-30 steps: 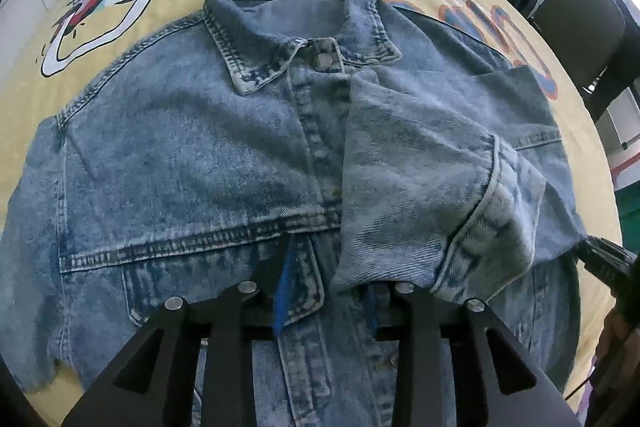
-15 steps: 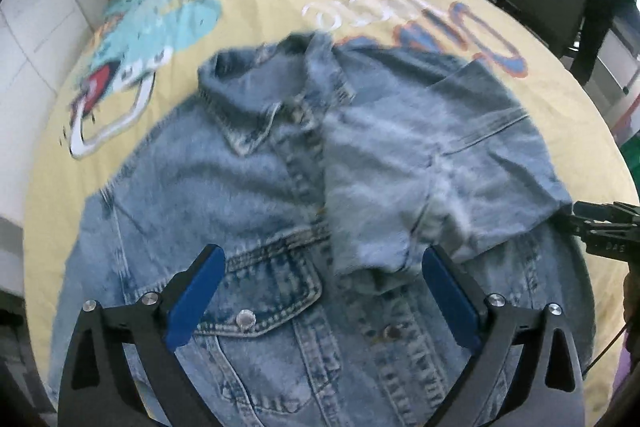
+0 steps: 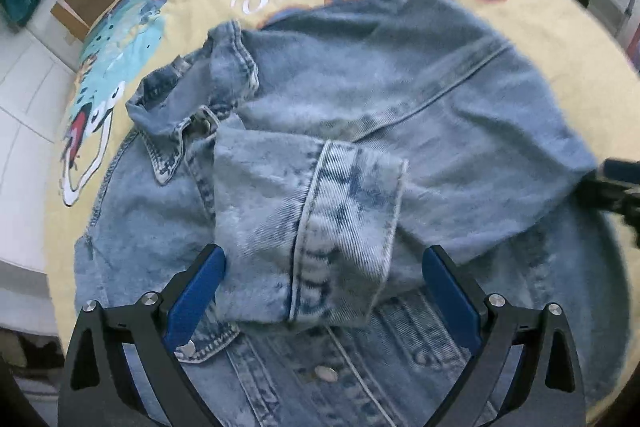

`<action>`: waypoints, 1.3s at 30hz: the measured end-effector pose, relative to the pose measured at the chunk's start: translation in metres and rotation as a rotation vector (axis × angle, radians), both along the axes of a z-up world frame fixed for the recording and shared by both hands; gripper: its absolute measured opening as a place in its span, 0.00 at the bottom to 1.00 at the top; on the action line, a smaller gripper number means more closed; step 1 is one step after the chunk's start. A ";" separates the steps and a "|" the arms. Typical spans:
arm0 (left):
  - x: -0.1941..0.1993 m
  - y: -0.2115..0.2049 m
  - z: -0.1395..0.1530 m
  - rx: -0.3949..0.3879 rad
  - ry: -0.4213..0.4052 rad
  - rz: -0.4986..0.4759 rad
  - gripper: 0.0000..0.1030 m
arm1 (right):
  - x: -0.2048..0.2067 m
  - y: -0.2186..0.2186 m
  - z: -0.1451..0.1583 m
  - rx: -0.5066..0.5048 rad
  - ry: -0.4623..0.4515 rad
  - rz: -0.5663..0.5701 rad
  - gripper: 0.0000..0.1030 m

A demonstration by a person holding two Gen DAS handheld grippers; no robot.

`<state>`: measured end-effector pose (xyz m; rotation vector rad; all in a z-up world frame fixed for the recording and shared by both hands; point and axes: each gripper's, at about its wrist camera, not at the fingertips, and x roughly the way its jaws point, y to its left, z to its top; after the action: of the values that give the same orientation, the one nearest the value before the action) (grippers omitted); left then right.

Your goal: Fold large clothes

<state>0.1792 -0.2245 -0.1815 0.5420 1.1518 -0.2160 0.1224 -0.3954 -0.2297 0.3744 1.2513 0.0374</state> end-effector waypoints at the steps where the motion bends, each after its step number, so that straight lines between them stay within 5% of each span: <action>1: 0.003 0.002 -0.004 0.013 0.006 0.008 0.94 | 0.000 0.001 0.000 0.000 0.000 0.001 0.68; 3: 0.011 0.010 -0.008 -0.006 0.014 0.030 0.90 | 0.001 0.002 -0.002 -0.004 0.001 0.007 0.68; 5: 0.019 0.024 -0.005 -0.031 0.032 0.061 0.60 | 0.001 0.003 -0.003 -0.009 0.002 0.012 0.68; 8: 0.028 0.044 0.004 -0.121 0.079 0.082 0.44 | 0.001 0.002 -0.005 -0.015 0.008 0.017 0.68; 11: 0.034 0.064 0.019 -0.175 0.079 0.083 0.31 | 0.002 0.004 -0.006 -0.021 0.014 0.017 0.68; 13: 0.038 0.084 0.031 -0.261 0.085 0.113 0.31 | 0.001 0.003 -0.006 -0.023 0.016 0.013 0.68; 17: 0.046 0.137 0.038 -0.427 0.104 0.239 0.33 | 0.002 0.005 -0.006 -0.035 0.022 0.011 0.68; 27: 0.046 0.218 0.018 -0.314 0.099 0.471 0.36 | 0.004 0.020 -0.006 -0.109 0.041 0.046 0.68; 29: 0.043 0.224 0.024 -0.311 0.081 0.476 0.60 | 0.005 0.024 -0.003 -0.125 0.039 0.059 0.68; 33: 0.035 0.227 0.045 -0.326 0.018 0.447 0.83 | 0.007 0.034 0.010 -0.172 0.015 0.085 0.77; 34: 0.034 0.226 0.050 -0.336 0.004 0.437 0.95 | 0.008 0.036 0.013 -0.181 0.007 0.089 0.78; 39: 0.037 0.205 0.063 -0.393 0.010 0.379 0.99 | 0.018 0.054 0.033 -0.194 -0.041 0.116 0.78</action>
<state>0.2164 -0.0190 -0.1189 -0.0270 1.1618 -0.1120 0.1405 -0.3415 -0.1972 0.1326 1.2236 0.0220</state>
